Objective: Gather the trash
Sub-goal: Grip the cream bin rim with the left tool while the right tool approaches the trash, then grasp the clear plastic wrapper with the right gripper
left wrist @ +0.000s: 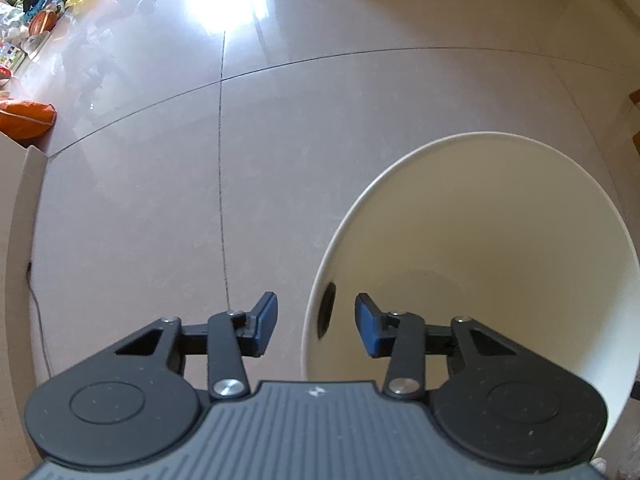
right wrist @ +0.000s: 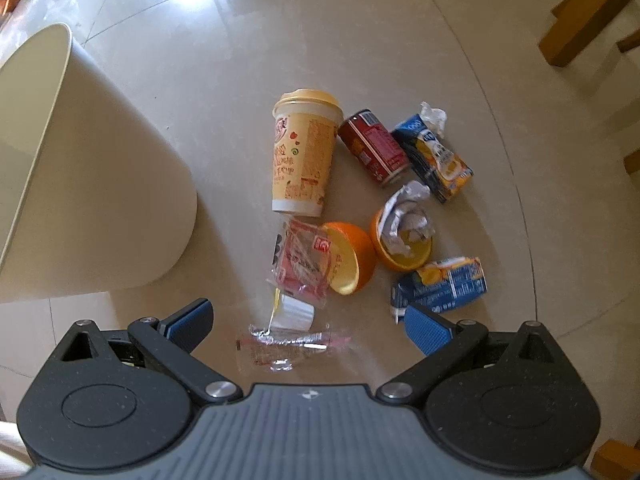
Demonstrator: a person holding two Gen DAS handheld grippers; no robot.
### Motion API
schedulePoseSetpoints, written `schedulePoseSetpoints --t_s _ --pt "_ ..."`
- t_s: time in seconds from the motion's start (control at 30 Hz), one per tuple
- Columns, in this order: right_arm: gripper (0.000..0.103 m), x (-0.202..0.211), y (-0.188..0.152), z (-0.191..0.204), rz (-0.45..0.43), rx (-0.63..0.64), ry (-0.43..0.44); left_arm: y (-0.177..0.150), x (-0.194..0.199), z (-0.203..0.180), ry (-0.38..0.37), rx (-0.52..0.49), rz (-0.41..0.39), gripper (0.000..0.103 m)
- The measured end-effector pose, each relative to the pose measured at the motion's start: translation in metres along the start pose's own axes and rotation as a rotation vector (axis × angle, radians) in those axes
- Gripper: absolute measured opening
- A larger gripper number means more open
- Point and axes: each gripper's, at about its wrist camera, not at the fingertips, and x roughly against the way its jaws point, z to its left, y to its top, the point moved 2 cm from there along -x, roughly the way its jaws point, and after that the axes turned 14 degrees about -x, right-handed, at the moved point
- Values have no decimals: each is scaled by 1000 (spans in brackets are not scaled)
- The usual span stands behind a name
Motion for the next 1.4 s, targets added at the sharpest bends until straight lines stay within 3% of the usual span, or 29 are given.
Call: schedulePoseSetpoints --t_s 0.2,0.37,0.57,0.87,1.0,1.13,1.4 --pt "103 -11 14 -11 -17 29 5 -3 -11 5 -41 -14 10 17" --pt "103 -30 18 -21 12 42 -17 -8 -14 2 -70 -35 7 15" --pt "103 -31 15 -13 -44 142 49 -7 -18 -2 -65 -48 18 14" --pt "103 -31 -40 9 -85 399 122 3 -27 -9 -51 -110 38 14" --pt "98 -56 -80 21 -53 620 57 11 -25 -12 -43 -108 35 16" --pt "98 -72 -103 37 -65 814 57 9 -33 -16 -45 -122 27 16" --pt "97 -127 -132 47 47 961 16 12 -38 -15 -65 -112 27 16"
